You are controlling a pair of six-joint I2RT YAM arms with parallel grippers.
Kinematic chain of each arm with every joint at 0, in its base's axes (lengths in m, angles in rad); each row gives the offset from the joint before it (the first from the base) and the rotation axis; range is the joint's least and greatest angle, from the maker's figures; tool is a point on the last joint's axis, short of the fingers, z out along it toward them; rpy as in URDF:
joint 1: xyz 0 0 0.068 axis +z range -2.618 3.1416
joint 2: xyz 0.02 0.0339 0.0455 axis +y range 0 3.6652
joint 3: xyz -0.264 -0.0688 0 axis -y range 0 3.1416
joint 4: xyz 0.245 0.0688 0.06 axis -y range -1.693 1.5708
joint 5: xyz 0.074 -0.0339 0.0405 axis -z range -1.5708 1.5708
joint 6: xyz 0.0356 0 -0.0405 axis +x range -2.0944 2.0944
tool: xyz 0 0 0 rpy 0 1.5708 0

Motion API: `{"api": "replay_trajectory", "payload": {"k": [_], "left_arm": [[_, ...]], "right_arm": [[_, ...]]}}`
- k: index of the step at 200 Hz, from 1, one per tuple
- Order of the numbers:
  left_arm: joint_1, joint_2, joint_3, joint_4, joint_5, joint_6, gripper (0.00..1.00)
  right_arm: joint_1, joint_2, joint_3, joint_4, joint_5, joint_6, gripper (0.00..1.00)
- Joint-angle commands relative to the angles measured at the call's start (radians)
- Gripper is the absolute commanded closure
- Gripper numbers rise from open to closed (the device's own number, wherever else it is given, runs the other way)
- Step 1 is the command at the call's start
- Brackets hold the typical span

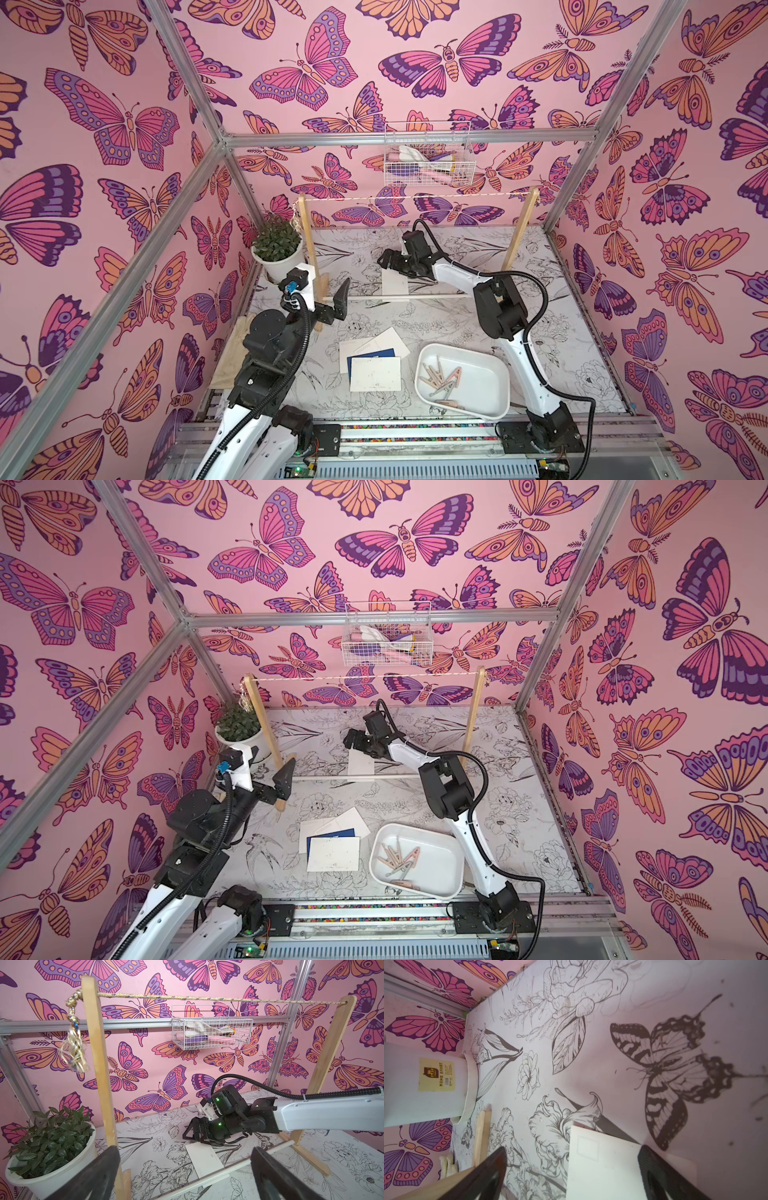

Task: Remove the postcards from the strings
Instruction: Move the postcard to the center of the board.

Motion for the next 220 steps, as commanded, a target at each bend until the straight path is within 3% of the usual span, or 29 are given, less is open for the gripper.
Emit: {"api": "replay_trajectory", "payload": {"k": [1, 59, 97, 154, 220], "left_arm": [[0.008, -0.015, -0.018, 0.024, -0.014, 0.008, 0.0], [0.008, -0.023, -0.019, 0.023, -0.009, 0.006, 0.0], [0.007, -0.024, -0.02, 0.023, -0.006, 0.006, 0.0], [0.008, -0.024, -0.021, 0.024, -0.011, 0.008, 0.0], [0.007, -0.019, -0.021, 0.023, -0.01, 0.015, 0.0]], "right_arm": [[0.014, -0.039, -0.059, -0.035, -0.024, -0.011, 0.01], [0.044, -0.165, -0.169, -0.016, -0.04, -0.036, 0.01], [0.052, -0.214, -0.137, -0.033, -0.014, -0.088, 0.01], [0.024, -0.076, 0.069, -0.16, -0.018, -0.145, 0.01], [0.011, 0.012, 0.134, -0.186, -0.035, -0.137, 0.01]]}}
